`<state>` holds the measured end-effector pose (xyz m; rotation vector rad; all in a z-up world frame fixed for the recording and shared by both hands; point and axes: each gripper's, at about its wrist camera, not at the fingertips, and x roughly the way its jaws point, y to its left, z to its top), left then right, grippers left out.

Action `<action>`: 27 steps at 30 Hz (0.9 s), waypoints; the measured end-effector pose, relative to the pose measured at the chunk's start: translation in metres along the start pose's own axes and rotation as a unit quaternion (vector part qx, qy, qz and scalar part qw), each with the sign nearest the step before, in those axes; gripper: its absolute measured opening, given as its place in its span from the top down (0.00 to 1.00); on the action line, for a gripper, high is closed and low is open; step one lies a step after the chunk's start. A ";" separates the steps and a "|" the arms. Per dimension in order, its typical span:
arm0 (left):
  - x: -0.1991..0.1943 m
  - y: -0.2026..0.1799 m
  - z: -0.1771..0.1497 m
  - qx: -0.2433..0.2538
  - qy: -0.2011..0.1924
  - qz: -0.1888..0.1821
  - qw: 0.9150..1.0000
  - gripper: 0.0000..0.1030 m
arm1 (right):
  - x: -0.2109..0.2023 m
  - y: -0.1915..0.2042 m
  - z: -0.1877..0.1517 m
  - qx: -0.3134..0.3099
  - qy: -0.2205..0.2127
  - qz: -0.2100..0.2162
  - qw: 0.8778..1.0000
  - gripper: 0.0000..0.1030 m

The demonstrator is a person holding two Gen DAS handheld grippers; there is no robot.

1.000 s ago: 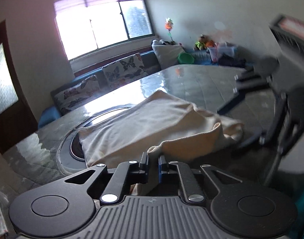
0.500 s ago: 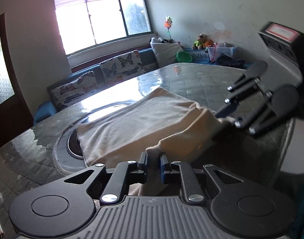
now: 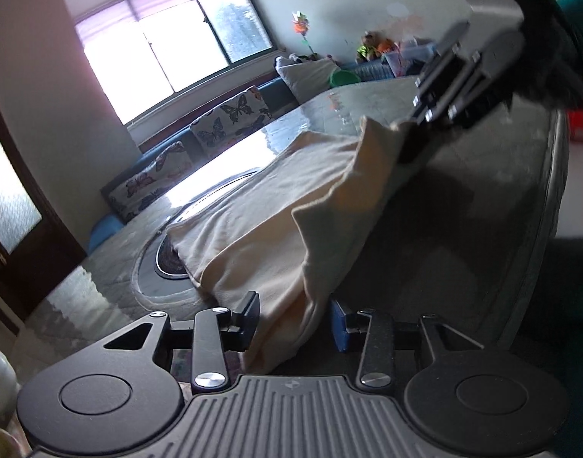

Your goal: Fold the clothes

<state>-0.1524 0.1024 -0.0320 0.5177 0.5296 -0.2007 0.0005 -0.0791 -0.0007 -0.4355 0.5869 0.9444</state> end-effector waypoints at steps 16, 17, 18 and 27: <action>-0.036 0.013 0.008 -0.085 -0.030 -0.061 0.994 0.94 | -0.040 0.002 -0.002 0.015 -0.013 0.015 1.000 0.94; -0.044 0.011 0.010 -0.091 -0.032 -0.067 0.993 0.94 | -0.047 0.005 -0.004 0.014 -0.012 0.019 1.000 0.94; -0.052 0.010 0.011 -0.096 -0.034 -0.073 0.992 0.94 | -0.054 0.007 -0.006 0.012 -0.010 0.024 1.000 0.95; -0.109 -0.002 0.022 -0.153 -0.045 -0.107 0.981 0.94 | -0.122 0.037 -0.019 0.001 -0.001 0.055 0.998 0.96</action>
